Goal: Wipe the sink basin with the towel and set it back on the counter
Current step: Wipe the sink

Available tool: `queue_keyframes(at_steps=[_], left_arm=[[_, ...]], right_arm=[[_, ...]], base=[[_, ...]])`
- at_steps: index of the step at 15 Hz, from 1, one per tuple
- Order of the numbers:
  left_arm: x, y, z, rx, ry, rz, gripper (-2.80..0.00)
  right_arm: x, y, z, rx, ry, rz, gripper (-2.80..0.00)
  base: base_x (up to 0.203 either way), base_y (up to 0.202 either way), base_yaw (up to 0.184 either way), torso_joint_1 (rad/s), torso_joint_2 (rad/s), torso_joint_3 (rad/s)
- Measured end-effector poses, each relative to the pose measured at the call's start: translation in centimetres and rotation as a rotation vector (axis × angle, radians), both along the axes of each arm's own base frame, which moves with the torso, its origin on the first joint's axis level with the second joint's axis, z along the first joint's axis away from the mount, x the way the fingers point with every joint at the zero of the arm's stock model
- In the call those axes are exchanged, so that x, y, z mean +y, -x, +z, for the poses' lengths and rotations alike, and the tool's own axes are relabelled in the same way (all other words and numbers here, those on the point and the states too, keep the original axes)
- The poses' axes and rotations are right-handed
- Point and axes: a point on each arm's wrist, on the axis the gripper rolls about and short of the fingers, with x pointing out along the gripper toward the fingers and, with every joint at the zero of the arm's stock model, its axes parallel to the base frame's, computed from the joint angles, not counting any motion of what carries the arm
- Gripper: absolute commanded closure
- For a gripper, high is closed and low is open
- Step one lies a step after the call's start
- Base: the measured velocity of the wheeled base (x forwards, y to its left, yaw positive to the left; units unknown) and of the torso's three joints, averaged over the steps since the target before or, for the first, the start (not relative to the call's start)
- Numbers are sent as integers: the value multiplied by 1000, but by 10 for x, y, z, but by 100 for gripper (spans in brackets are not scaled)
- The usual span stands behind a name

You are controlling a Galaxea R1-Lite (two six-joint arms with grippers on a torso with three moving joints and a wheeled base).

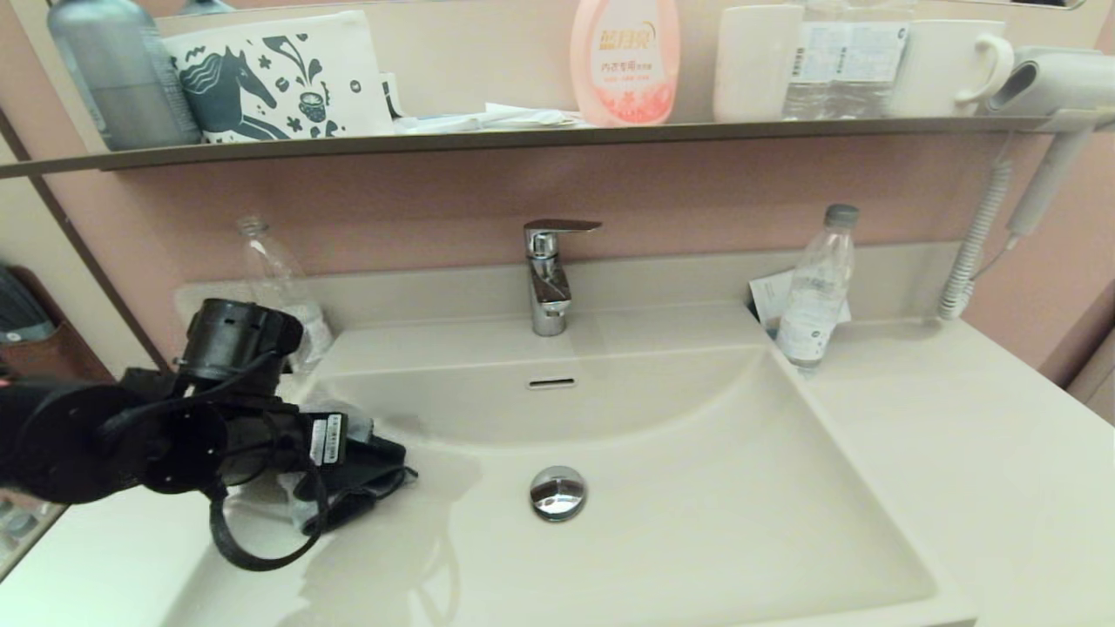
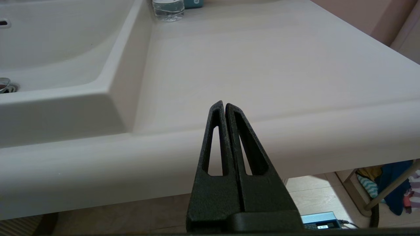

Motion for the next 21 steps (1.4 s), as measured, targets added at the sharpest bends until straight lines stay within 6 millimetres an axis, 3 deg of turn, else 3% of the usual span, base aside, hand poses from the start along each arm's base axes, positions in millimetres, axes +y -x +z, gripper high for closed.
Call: queue_keyframes(at_steps=[12,16,21], left_arm=[[27,112,4,9,44,7,0],[26,106,7,-13,50,8,0],[19,52,8,-90,55,14,0]], right_arm=[[0,0,0,0,0,0,0],[0,0,0,0,0,0,0],[0,0,0,0,0,0,0]], base=[[0,0,0,0,0,0],[0,0,0,0,0,0],[0,0,0,0,0,0]])
